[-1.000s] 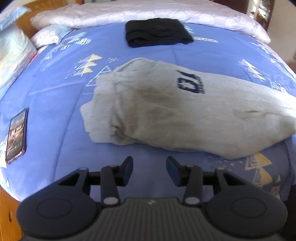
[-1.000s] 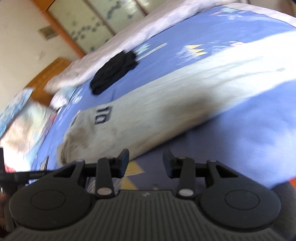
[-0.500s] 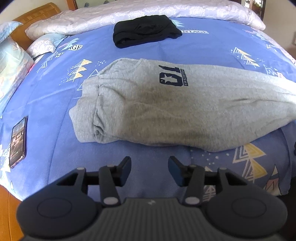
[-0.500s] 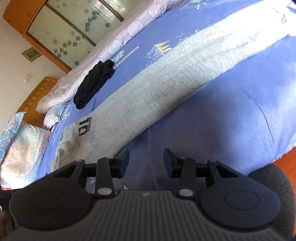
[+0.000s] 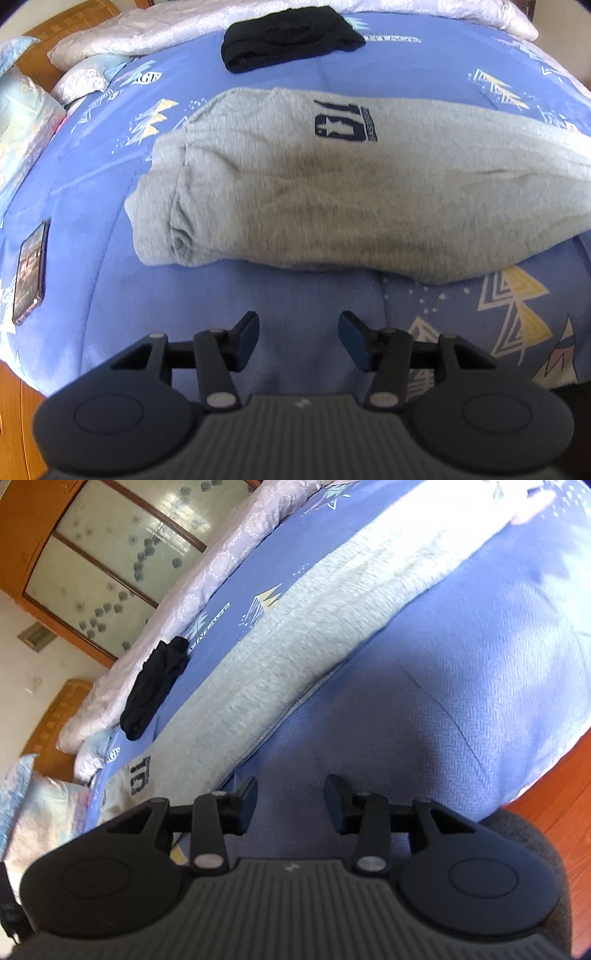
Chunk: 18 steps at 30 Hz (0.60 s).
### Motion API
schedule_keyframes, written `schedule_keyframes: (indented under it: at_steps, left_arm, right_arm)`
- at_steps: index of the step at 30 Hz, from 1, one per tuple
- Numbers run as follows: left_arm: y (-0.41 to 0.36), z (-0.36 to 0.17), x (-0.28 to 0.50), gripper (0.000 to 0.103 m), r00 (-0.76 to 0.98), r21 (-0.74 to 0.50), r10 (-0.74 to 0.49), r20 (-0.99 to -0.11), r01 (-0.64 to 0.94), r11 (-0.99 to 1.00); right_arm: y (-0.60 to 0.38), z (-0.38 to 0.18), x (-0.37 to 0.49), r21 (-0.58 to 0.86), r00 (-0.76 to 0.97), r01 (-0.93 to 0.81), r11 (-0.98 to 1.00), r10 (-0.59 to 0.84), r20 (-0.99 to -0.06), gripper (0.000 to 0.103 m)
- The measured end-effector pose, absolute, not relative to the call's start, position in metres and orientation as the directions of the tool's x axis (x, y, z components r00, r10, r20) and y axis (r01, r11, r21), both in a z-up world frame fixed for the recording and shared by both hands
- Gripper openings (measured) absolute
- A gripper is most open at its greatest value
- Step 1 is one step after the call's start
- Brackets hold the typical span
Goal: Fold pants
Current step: 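Open both grippers and release the folded pants onto the bed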
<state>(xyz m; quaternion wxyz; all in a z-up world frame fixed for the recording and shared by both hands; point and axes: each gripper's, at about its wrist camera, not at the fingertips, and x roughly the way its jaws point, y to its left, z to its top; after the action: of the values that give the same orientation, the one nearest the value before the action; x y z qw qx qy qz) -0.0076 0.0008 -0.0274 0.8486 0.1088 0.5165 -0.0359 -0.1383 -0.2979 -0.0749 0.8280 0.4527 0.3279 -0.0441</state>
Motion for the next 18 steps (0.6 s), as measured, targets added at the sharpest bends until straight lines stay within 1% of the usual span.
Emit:
schedule_keyframes:
  at_steps: [4, 9, 14, 16, 18]
  left_arm:
    - [0.002, -0.032, -0.01, 0.053, 0.46, 0.149, 0.055, -0.886, 0.172, 0.974]
    - [0.006, -0.031, -0.01, 0.054, 0.454, 0.125, 0.037, -0.89, 0.166, 0.978]
    - [0.013, -0.012, -0.013, 0.053, 0.491, 0.044, -0.047, -0.87, 0.172, 0.984]
    - [0.014, 0.001, -0.013, 0.054, 0.528, 0.022, -0.078, -0.846, 0.181, 0.983]
    - [0.013, 0.013, -0.011, 0.054, 0.561, 0.007, -0.102, -0.821, 0.189, 0.982]
  right_arm:
    - [-0.302, -0.08, -0.144, 0.748, 0.8, 0.359, 0.558, 0.229, -0.554, 0.044]
    - [-0.31, -0.081, -0.146, 0.768, 0.807, 0.36, 0.529, 0.237, -0.541, 0.044]
    - [-0.317, -0.079, -0.148, 0.777, 0.807, 0.36, 0.517, 0.244, -0.537, 0.043]
    - [-0.325, -0.073, -0.15, 0.77, 0.825, 0.359, 0.528, 0.206, -0.526, 0.043]
    - [-0.34, -0.062, -0.158, 0.749, 0.855, 0.363, 0.554, 0.121, -0.504, 0.044]
